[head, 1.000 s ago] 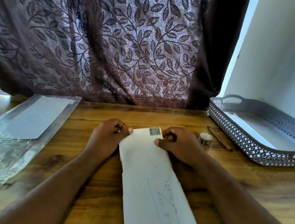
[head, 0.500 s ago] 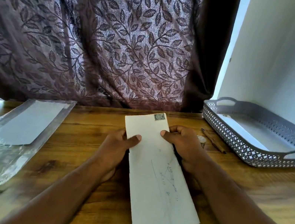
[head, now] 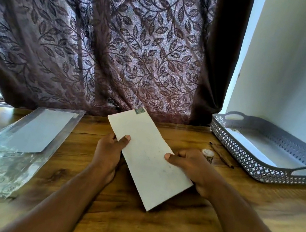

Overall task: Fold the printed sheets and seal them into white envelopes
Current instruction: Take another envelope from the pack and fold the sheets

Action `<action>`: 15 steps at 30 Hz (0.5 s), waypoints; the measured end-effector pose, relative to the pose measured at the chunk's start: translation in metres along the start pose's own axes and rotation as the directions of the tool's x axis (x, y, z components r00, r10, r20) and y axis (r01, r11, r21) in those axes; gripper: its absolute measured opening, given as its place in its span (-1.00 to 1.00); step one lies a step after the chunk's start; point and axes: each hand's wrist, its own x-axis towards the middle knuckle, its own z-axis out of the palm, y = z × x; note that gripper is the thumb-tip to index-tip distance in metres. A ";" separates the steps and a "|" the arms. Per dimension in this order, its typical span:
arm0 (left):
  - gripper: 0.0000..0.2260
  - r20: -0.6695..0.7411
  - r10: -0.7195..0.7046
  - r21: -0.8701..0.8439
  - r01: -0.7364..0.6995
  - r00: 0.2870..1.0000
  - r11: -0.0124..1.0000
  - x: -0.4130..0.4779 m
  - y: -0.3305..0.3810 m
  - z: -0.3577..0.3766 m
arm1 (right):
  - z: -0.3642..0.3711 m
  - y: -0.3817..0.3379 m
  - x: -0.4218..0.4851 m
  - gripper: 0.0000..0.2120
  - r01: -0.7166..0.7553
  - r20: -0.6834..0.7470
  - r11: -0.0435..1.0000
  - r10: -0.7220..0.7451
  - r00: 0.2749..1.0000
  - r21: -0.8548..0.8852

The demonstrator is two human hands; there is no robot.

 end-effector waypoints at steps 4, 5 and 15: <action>-0.94 -0.062 0.066 -0.004 -0.066 0.996 0.998 0.005 0.001 -0.008 | 0.000 0.000 -0.012 -0.81 0.019 0.021 1.000 -0.019 1.000 0.006; -0.93 -0.064 0.073 -0.011 -0.074 0.995 0.997 0.006 0.002 -0.009 | -0.001 0.000 -0.015 -0.82 0.020 0.032 1.000 -0.020 0.999 0.010; -0.81 0.124 -0.042 -0.120 0.057 0.991 0.991 0.002 0.000 -0.005 | -0.007 0.011 -0.024 -0.88 0.027 -0.153 0.995 -0.013 0.988 0.091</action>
